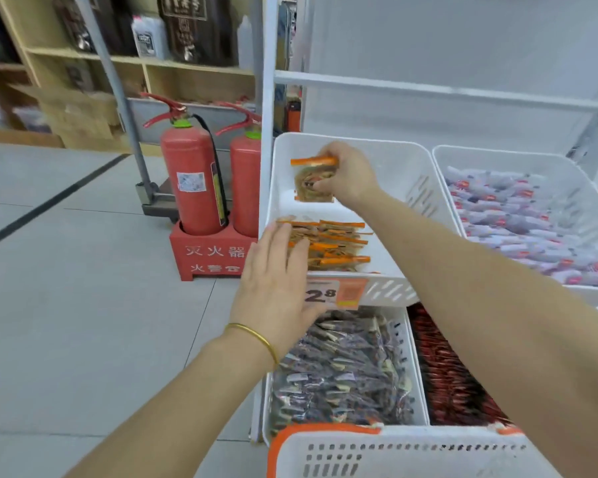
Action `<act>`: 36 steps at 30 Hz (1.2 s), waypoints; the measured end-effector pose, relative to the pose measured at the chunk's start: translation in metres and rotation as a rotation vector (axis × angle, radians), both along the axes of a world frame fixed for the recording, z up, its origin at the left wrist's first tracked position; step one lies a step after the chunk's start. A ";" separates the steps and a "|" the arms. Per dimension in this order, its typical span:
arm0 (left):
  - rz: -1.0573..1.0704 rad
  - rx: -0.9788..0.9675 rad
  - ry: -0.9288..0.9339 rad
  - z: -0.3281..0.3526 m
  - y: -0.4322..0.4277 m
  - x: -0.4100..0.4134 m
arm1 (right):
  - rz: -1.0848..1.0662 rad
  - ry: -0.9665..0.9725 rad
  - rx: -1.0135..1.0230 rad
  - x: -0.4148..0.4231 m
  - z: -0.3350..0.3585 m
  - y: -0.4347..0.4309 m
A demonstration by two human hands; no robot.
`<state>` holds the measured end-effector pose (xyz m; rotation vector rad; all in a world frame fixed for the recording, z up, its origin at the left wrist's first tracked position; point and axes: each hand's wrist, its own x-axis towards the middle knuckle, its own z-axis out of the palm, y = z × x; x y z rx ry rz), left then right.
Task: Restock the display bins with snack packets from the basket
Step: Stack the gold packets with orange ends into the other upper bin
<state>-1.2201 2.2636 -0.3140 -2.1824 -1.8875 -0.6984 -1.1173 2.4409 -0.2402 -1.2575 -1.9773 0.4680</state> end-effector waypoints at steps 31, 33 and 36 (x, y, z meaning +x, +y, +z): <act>-0.122 0.080 -0.013 0.008 -0.027 0.010 | 0.241 0.240 -0.196 0.062 0.009 -0.107; -0.179 0.043 -0.020 0.003 -0.045 0.027 | 0.241 0.304 -0.228 0.102 -0.009 -0.162; -0.309 -0.163 0.047 -0.024 -0.079 0.061 | 0.163 0.324 -0.431 0.170 -0.066 -0.237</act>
